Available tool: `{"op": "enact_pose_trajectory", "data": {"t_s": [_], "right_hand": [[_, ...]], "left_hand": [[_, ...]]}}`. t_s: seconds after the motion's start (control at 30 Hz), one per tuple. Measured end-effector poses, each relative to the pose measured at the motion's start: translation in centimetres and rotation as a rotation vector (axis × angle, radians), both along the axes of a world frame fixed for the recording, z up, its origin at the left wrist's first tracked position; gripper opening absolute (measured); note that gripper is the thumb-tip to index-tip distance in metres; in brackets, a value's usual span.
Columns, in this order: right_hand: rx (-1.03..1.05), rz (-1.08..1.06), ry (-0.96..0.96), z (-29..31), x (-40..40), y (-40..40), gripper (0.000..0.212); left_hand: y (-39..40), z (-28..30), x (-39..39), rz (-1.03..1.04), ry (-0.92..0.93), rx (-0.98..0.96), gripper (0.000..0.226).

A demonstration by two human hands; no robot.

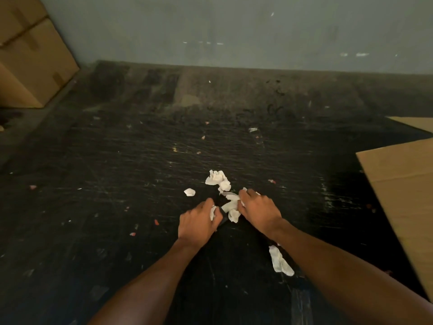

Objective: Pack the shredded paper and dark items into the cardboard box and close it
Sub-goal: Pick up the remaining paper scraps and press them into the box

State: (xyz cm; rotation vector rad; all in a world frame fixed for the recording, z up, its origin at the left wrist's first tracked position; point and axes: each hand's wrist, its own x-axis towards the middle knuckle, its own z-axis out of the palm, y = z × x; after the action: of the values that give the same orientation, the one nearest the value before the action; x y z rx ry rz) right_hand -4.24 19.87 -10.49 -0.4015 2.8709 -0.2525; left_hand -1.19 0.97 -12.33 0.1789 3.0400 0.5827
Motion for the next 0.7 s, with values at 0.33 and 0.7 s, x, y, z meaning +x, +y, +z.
{"op": "enact_pose_trajectory", "data": {"t_s": [0.33,0.7], "right_hand": [[-0.475,-0.360,-0.075,9.1,1.3,3.7,0.007],[-0.351,-0.395,-0.385,7.7,12.1,5.0,0.053]], "left_hand": [[-3.4,3.3,0.4,0.143,-0.146,0.294,0.018],[-4.3,6.1,1.9,0.032,-0.154,0.281,0.035]]}}
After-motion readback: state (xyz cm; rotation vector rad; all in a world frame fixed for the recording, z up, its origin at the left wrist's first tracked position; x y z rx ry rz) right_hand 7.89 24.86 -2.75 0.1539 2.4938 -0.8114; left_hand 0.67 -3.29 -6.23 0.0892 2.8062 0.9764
